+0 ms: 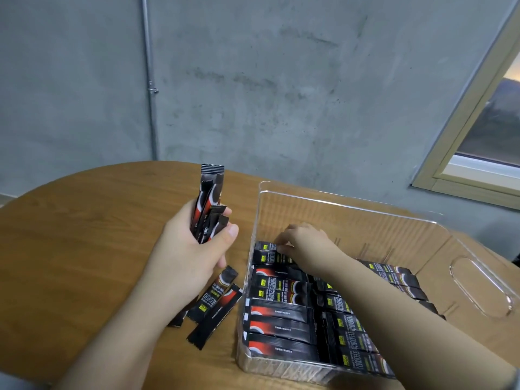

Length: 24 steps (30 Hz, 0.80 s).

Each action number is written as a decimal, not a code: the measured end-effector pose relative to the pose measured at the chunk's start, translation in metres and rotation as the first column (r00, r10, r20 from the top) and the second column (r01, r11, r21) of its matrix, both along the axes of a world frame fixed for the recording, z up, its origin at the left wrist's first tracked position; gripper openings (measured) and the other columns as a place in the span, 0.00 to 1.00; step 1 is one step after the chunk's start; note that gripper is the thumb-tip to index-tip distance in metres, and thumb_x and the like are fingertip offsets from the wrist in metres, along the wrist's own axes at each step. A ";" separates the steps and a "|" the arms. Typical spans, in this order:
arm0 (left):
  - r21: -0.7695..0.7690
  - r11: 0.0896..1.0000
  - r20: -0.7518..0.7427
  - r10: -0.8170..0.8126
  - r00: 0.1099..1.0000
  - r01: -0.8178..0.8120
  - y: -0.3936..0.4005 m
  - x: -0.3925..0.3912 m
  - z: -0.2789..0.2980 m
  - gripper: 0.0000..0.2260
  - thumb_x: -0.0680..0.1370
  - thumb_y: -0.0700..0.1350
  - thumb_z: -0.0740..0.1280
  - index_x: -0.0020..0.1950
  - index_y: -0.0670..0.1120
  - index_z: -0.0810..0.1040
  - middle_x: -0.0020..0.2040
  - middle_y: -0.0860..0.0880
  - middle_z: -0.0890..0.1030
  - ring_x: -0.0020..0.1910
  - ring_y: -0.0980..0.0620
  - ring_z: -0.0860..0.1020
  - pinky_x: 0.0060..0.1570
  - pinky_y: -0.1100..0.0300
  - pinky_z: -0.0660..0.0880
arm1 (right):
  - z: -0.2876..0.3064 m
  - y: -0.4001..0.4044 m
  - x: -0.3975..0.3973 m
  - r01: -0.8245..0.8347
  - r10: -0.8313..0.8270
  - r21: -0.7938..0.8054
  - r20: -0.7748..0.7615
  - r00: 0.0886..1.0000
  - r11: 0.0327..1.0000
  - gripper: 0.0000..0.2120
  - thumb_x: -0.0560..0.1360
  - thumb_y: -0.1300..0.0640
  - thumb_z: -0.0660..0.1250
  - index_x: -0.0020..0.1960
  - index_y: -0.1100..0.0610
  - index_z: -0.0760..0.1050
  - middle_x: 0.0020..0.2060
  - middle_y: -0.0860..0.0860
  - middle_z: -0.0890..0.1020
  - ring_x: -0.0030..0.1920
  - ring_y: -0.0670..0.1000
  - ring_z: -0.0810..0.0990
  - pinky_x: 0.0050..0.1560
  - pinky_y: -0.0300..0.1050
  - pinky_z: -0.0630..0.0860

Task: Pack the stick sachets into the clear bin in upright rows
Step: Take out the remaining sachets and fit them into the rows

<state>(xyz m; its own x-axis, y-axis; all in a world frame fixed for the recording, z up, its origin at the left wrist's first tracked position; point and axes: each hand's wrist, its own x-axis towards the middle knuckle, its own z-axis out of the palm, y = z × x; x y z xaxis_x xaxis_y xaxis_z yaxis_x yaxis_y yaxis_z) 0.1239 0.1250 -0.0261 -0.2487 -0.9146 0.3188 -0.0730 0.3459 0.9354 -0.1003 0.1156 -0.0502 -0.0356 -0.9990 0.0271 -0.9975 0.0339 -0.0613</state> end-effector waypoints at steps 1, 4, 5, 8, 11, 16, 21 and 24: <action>0.008 1.000 -0.010 -0.008 1.000 0.008 0.000 0.001 0.000 0.05 0.76 0.43 0.68 0.49 0.53 0.76 0.28 0.50 0.78 0.22 0.58 0.72 0.25 0.66 0.70 | -0.001 0.000 0.000 -0.005 0.004 -0.034 -0.021 1.000 0.999 0.14 0.79 0.51 0.62 0.63 0.51 0.75 0.59 0.49 0.76 0.61 0.53 0.71 0.60 0.51 0.69; 0.031 0.998 -0.060 -0.047 0.997 0.049 0.000 0.003 0.001 0.04 0.77 0.42 0.66 0.50 0.51 0.76 0.33 0.50 0.81 0.24 0.56 0.73 0.23 0.64 0.71 | 0.000 0.004 -0.002 -0.034 0.034 -0.089 -0.006 0.999 0.995 0.12 0.77 0.51 0.65 0.60 0.51 0.76 0.56 0.48 0.77 0.60 0.52 0.71 0.58 0.49 0.70; 0.043 0.997 -0.071 -0.063 0.995 0.066 0.000 0.002 0.001 0.04 0.77 0.43 0.65 0.51 0.50 0.75 0.36 0.51 0.82 0.25 0.54 0.74 0.23 0.63 0.71 | 0.000 0.005 -0.003 -0.054 0.054 -0.077 -0.006 0.999 0.996 0.11 0.76 0.52 0.66 0.58 0.51 0.78 0.54 0.49 0.78 0.58 0.52 0.72 0.58 0.49 0.71; 0.094 0.989 -0.115 -0.102 0.988 0.113 0.002 -0.001 0.000 0.03 0.78 0.46 0.64 0.51 0.49 0.75 0.36 0.50 0.81 0.25 0.50 0.74 0.23 0.60 0.71 | -0.004 0.007 -0.006 -0.069 0.069 0.002 -0.025 0.997 0.998 0.09 0.75 0.54 0.68 0.55 0.52 0.79 0.52 0.50 0.78 0.57 0.51 0.72 0.56 0.49 0.72; 0.113 0.982 -0.150 -0.135 0.979 0.153 0.006 -0.004 0.001 0.09 0.74 0.51 0.65 0.50 0.48 0.75 0.34 0.49 0.78 0.25 0.49 0.73 0.23 0.58 0.71 | -0.013 0.006 -0.008 -0.061 0.060 -0.004 -0.034 0.998 0.998 0.10 0.75 0.56 0.67 0.55 0.52 0.79 0.53 0.50 0.79 0.57 0.53 0.74 0.55 0.47 0.73; 0.087 0.983 -0.147 -0.147 0.978 0.161 0.009 -0.003 0.003 0.12 0.70 0.55 0.65 0.49 0.50 0.76 0.34 0.50 0.78 0.25 0.50 0.73 0.24 0.58 0.72 | -0.017 0.004 -0.003 -0.058 0.052 -0.051 -0.104 0.993 0.997 0.11 0.76 0.54 0.65 0.56 0.56 0.77 0.53 0.53 0.78 0.57 0.55 0.73 0.52 0.47 0.74; 0.055 0.986 -0.130 -0.148 0.980 0.157 0.012 -0.003 0.007 0.09 0.73 0.52 0.65 0.50 0.50 0.75 0.34 0.49 0.78 0.25 0.50 0.72 0.24 0.58 0.71 | -0.019 0.002 0.000 -0.075 0.062 -0.059 -0.187 0.980 0.995 0.17 0.77 0.47 0.64 0.62 0.54 0.76 0.57 0.52 0.75 0.58 0.54 0.70 0.53 0.48 0.72; 0.043 0.988 -0.123 -0.140 0.982 0.147 0.012 -0.003 0.006 0.03 0.78 0.46 0.64 0.50 0.50 0.75 0.34 0.49 0.78 0.25 0.50 0.72 0.23 0.57 0.71 | -0.021 0.001 0.001 -0.080 0.066 -0.053 -0.217 0.974 0.995 0.17 0.77 0.46 0.63 0.59 0.56 0.77 0.55 0.53 0.77 0.56 0.54 0.71 0.50 0.48 0.71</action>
